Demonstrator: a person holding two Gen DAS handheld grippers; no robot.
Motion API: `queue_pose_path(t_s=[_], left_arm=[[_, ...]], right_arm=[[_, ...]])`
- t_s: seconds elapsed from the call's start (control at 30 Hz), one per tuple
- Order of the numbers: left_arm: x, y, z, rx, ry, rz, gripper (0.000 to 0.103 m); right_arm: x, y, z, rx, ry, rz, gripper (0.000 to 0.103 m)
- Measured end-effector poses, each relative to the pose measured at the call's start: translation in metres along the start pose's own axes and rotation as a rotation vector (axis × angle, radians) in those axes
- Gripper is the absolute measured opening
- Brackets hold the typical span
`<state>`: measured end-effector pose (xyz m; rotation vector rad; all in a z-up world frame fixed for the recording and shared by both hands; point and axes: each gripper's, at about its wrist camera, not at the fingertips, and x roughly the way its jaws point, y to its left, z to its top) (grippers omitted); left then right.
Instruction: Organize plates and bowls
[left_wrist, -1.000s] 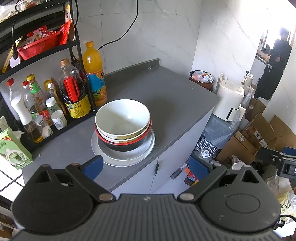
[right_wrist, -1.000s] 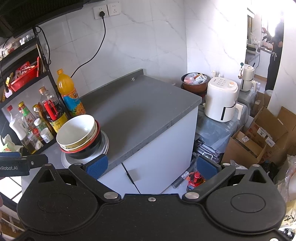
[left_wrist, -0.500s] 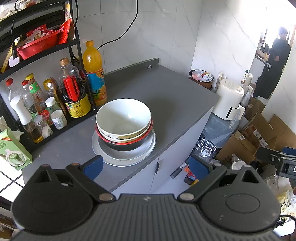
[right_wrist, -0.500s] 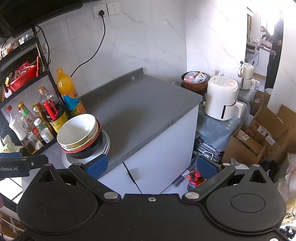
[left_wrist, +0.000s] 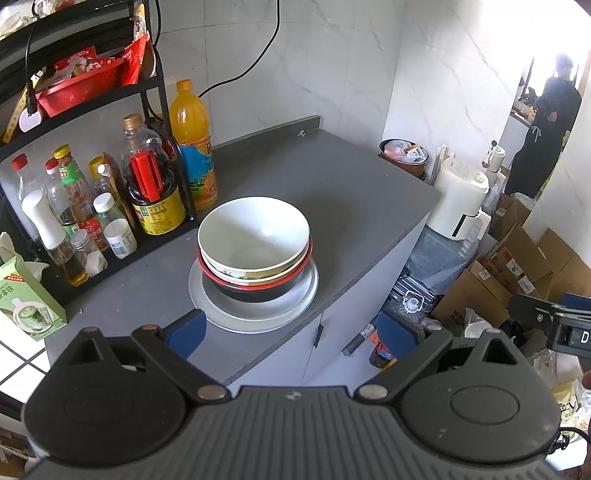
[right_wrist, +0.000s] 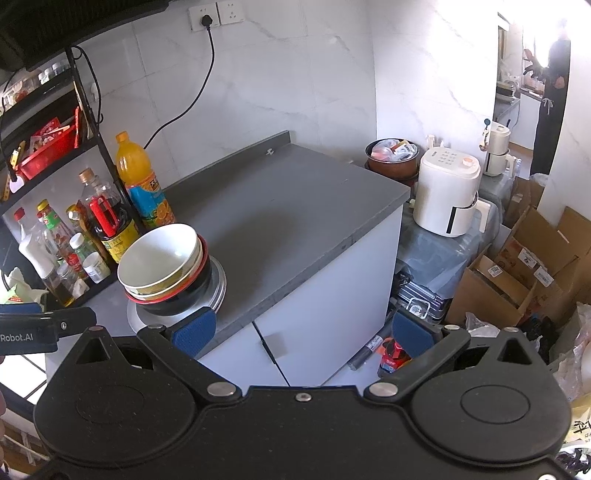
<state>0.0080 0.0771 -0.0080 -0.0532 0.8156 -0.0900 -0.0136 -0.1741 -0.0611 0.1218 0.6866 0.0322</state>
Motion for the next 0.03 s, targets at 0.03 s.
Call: queue_pose_path(t_s=[0.03], left_arm=[[0.0002, 0.0005, 0.0001, 0.000, 0.000, 0.000, 0.098]], right_arm=[[0.0007, 0.0007, 0.0002, -0.001, 0.001, -0.001, 0.103]])
